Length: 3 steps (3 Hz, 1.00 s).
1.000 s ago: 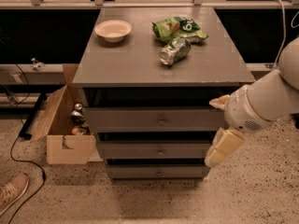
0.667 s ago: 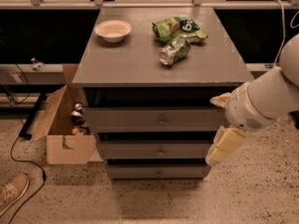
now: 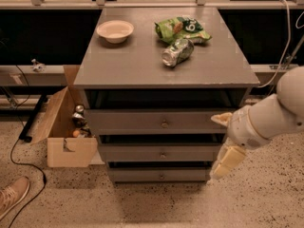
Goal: Open bottom drawer
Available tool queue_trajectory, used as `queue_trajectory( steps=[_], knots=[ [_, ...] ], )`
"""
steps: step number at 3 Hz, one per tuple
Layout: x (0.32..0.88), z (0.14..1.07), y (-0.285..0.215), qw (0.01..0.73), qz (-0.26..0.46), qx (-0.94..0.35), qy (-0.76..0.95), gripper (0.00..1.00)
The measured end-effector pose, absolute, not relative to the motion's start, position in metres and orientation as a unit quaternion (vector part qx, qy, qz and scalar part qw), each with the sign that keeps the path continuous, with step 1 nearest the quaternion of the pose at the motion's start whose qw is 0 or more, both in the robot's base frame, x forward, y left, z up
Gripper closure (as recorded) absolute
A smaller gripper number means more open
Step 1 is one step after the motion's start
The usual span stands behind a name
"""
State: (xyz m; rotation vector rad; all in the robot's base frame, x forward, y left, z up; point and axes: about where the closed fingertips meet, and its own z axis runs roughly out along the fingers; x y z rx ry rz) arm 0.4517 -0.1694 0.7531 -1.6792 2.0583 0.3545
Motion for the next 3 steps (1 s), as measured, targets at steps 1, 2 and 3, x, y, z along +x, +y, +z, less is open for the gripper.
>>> queue_trajectory(
  steps=[1,2,3],
  knots=[
    [0.458,0.642,-0.164,0.226,0.170,-0.620,0.732,0.00],
    [0.462,0.567,-0.153,0.230,0.205,-0.604,0.735,0.00],
    [0.462,0.567,-0.153,0.230,0.205,-0.604,0.735,0.00]
  ],
)
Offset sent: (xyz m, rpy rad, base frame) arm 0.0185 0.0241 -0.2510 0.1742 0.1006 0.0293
